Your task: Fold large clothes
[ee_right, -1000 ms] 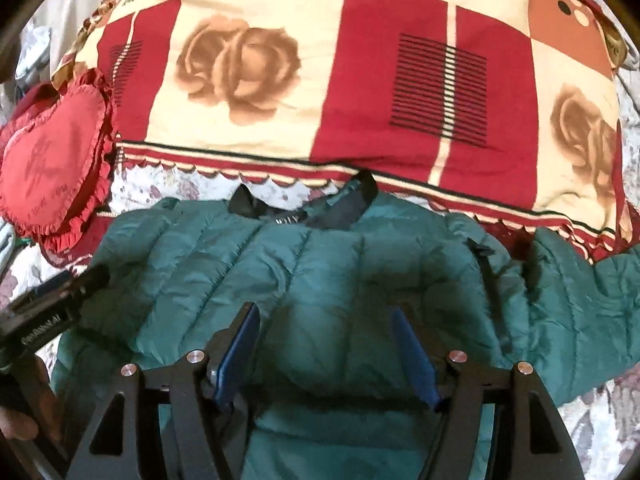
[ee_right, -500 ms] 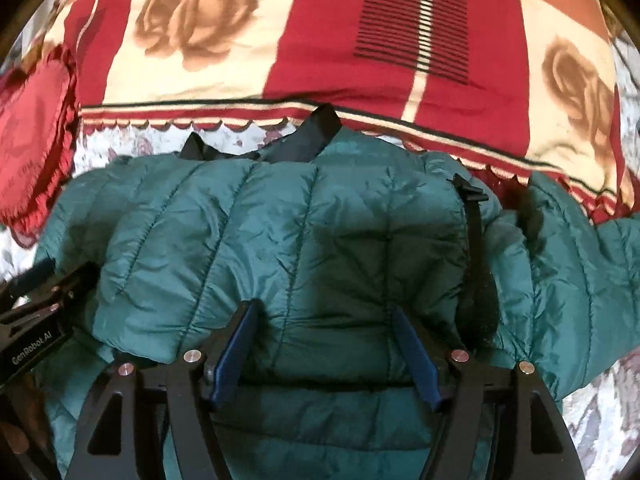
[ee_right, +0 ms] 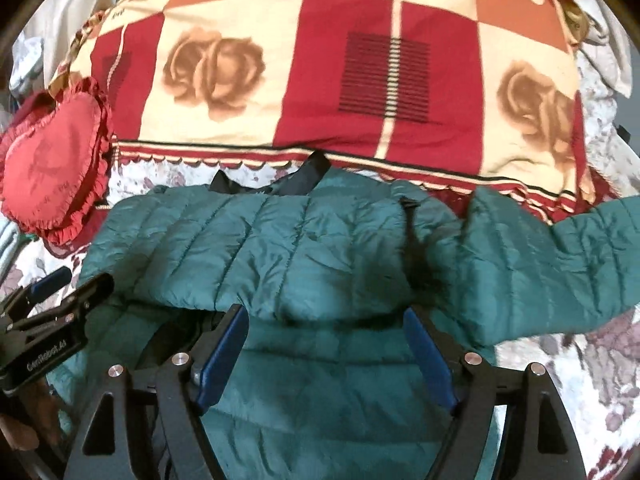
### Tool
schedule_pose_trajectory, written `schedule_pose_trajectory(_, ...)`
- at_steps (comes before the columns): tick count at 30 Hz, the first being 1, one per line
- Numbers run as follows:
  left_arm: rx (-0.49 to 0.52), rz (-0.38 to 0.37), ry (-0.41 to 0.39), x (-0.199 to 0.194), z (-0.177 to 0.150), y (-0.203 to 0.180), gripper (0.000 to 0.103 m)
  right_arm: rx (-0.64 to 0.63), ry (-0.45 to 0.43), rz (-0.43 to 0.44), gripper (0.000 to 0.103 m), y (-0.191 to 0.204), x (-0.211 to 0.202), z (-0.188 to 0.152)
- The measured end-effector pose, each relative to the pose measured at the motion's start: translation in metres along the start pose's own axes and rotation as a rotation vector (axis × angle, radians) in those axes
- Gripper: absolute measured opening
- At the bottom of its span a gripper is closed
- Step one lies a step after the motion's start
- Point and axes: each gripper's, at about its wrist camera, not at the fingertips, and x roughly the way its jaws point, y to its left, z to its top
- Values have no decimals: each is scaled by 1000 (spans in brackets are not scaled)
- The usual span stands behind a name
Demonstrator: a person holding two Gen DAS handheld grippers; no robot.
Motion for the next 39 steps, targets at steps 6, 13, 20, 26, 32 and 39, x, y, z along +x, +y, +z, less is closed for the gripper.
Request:
schedule_pose_trajectory(6, -27, -86, 28, -14, -12, -19, 82, 45, -15, -48, 78, -31, -16, -3)
schedule_pose_trajectory(13, 12, -100, 26, -21, -17, -41, 82, 87, -23, -91, 78, -64, -25, -9)
schedule_pose_trajectory(20, 15, -112, 50, -20, -26, -49, 82, 121, -26, -134, 79, -98, -30, -11)
schedule_pose_trajectory(26, -18, -128, 72, -17, -32, -50, 82, 149, -16, -170, 79, -125, -31, -10)
schedule_pose_trajectory(32, -45, -145, 85, -15, -32, -50, 82, 159, -17, -190, 79, -141, -32, -8)
schedule_pose_trajectory(39, -56, -152, 91, -18, -37, -47, 82, 167, -17, -235, 79, -163, -33, -4)
